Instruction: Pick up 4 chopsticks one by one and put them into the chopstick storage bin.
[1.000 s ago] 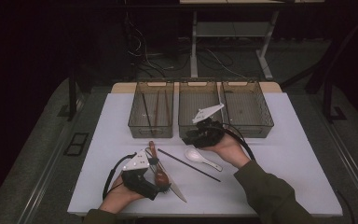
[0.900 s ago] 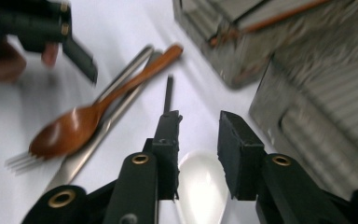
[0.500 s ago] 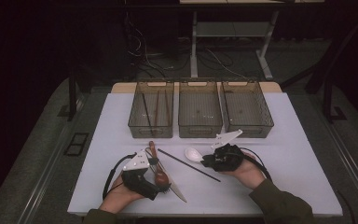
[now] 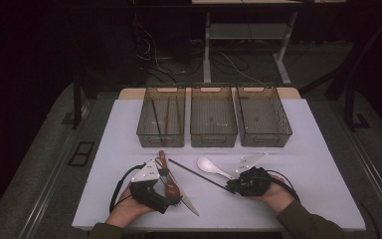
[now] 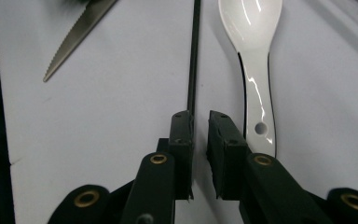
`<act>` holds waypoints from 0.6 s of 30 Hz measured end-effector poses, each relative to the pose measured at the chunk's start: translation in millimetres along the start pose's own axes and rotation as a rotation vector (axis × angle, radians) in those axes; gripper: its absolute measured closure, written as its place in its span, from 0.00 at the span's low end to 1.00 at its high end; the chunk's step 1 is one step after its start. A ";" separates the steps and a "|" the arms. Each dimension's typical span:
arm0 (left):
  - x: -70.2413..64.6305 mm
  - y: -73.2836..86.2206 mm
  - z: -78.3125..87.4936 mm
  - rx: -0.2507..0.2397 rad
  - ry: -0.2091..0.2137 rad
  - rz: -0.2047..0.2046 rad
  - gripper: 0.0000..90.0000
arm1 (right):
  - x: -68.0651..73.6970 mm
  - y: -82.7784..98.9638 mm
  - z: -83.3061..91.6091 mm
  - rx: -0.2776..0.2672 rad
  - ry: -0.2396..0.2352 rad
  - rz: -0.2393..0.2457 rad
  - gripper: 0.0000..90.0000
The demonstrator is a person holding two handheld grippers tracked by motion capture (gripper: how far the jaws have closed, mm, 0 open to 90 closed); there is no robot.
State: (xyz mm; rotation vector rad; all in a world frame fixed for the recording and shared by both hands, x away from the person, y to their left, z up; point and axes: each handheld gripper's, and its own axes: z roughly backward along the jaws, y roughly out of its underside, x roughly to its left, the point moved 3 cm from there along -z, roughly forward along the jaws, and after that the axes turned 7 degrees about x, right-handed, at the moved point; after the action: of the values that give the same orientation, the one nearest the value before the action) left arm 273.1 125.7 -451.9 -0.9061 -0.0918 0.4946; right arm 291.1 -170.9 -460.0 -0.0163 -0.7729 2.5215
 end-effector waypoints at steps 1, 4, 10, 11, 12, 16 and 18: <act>0.0 0.0 0.0 -0.001 0.000 0.000 0.00 | 0.1 0.8 -1.0 0.003 -0.001 -0.002 0.89; 0.1 0.0 -0.2 0.000 0.000 0.000 0.00 | 1.6 1.3 -2.8 0.010 0.001 0.012 0.89; 0.0 0.0 -0.2 0.001 0.001 0.000 0.00 | 3.4 1.2 -4.7 0.020 0.012 0.019 0.92; 0.1 0.0 -0.3 0.001 0.001 -0.001 0.00 | 3.6 1.1 -4.7 0.023 0.017 0.027 0.92; -0.1 0.0 -0.4 0.001 0.001 -0.001 0.00 | 3.8 1.1 -4.8 0.025 0.024 0.035 0.94; 0.0 0.0 -0.4 0.002 0.001 -0.001 0.00 | 3.8 0.5 -5.0 0.031 0.041 0.033 0.95; 0.0 -0.1 -0.2 0.000 0.001 -0.002 0.00 | 3.7 0.4 -5.0 0.032 0.046 0.033 0.95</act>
State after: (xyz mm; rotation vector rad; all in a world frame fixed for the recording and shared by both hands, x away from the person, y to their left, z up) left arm 273.2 125.5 -451.9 -0.9057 -0.0919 0.4929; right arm 288.5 -166.9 -463.9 -0.0761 -0.7195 2.5555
